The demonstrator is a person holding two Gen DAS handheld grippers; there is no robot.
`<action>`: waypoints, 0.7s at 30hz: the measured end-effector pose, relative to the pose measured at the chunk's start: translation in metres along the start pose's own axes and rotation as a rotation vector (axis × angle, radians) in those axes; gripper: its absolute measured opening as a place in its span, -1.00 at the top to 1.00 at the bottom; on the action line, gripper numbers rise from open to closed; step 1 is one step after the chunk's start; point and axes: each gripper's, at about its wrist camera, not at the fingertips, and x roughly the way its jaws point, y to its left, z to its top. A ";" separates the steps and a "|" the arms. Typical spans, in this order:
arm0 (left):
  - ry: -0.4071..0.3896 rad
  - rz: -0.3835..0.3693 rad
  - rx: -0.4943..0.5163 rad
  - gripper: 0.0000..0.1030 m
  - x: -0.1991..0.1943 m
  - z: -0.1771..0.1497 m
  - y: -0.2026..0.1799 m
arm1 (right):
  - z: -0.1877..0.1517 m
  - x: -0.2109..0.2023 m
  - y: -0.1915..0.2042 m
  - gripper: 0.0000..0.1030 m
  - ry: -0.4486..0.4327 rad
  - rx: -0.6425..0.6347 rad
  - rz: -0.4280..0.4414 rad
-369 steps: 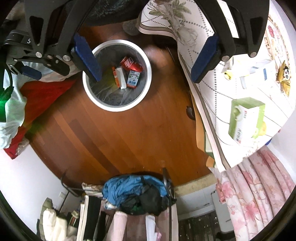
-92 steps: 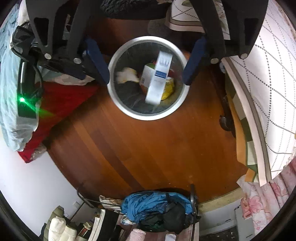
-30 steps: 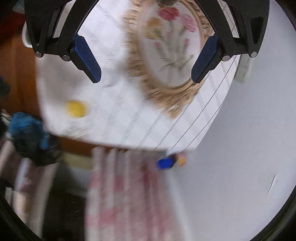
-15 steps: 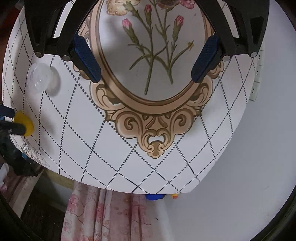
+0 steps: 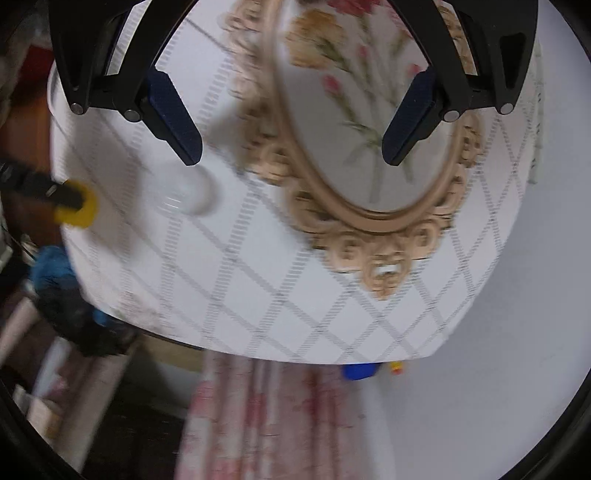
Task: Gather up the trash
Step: 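Grasp the yellow lemon with right tool while left tool grasps clear plastic cup, then carry lemon and cup over the bin and open both tools to drop them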
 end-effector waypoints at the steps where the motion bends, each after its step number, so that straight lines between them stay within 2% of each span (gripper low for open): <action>1: 0.007 -0.023 0.017 -0.94 0.002 0.000 -0.008 | -0.006 0.000 -0.005 0.33 0.005 0.010 -0.005; 3: 0.028 -0.058 0.050 -0.93 0.010 0.003 -0.024 | -0.013 0.002 -0.013 0.33 0.005 0.029 -0.015; 9: 0.031 -0.087 0.111 -0.90 0.027 0.013 -0.057 | -0.015 0.003 -0.022 0.33 -0.014 0.053 -0.019; 11: 0.023 -0.085 0.120 -0.64 0.030 0.015 -0.061 | -0.015 0.004 -0.022 0.33 -0.010 0.056 -0.017; 13: 0.026 -0.089 0.122 -0.15 0.033 0.016 -0.061 | -0.015 0.004 -0.020 0.33 -0.011 0.051 -0.018; 16: 0.021 -0.087 0.122 0.26 0.033 0.015 -0.059 | -0.016 0.004 -0.019 0.33 -0.011 0.045 -0.017; 21: -0.016 -0.075 0.127 0.29 0.028 0.014 -0.057 | -0.019 0.000 -0.016 0.34 -0.018 0.038 -0.019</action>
